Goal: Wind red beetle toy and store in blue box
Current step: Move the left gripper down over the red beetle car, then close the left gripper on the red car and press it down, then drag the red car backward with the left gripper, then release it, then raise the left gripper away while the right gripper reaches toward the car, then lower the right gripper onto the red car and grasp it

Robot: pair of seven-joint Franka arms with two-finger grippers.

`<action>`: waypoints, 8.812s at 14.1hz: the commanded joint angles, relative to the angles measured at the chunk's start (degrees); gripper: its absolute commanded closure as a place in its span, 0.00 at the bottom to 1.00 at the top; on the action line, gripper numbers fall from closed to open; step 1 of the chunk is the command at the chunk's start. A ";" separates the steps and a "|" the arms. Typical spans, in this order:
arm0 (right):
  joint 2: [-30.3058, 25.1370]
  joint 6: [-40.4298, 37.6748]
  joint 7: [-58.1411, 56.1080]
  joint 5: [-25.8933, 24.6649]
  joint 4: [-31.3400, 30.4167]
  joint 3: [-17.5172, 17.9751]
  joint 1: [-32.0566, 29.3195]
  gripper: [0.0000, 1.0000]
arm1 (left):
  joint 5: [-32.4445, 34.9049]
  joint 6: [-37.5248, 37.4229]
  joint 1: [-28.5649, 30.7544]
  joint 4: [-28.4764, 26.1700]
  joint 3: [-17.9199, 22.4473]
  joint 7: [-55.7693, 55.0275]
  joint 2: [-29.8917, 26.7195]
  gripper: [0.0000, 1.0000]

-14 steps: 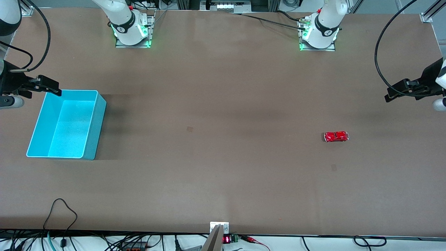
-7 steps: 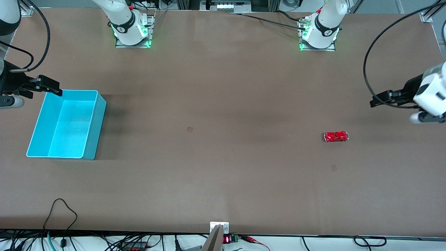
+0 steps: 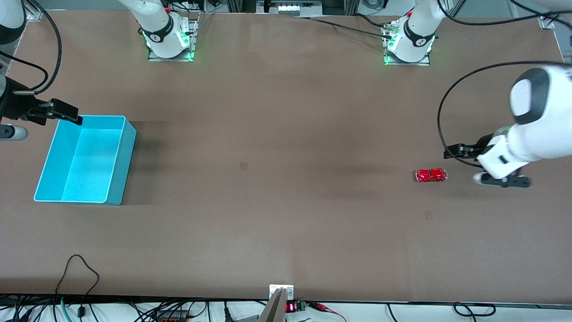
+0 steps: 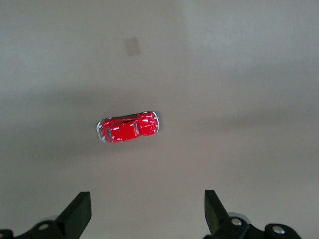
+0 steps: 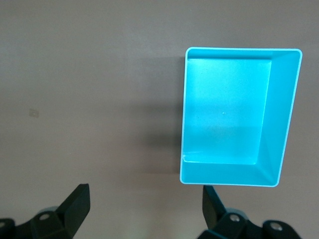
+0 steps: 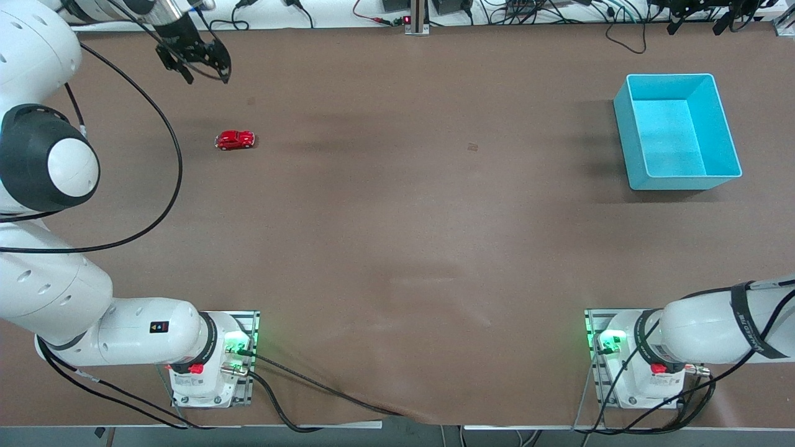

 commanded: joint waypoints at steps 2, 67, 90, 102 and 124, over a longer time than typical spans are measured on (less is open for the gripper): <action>0.40 0.03 0.96 1.01 1.17 0.25 -0.19 0.00 | 4.85 7.18 0.64 -8.74 -1.49 18.41 -2.05 0.00; 0.48 0.29 1.13 1.01 1.08 0.25 -0.37 0.00 | 11.62 16.36 18.66 -11.49 -13.26 92.75 3.68 0.00; 1.80 -0.32 0.69 1.19 0.91 0.51 0.16 0.00 | 5.29 7.11 15.14 4.69 -19.25 9.09 1.74 0.00; -10.74 3.95 -7.83 1.63 -27.51 2.79 5.69 0.00 | 4.85 -3.53 6.18 17.87 -8.09 -18.61 -0.98 0.00; 2.23 74.03 -74.02 0.40 -64.57 7.11 -2.04 0.00 | 0.72 -3.61 0.64 3.72 2.29 -15.18 -15.23 0.00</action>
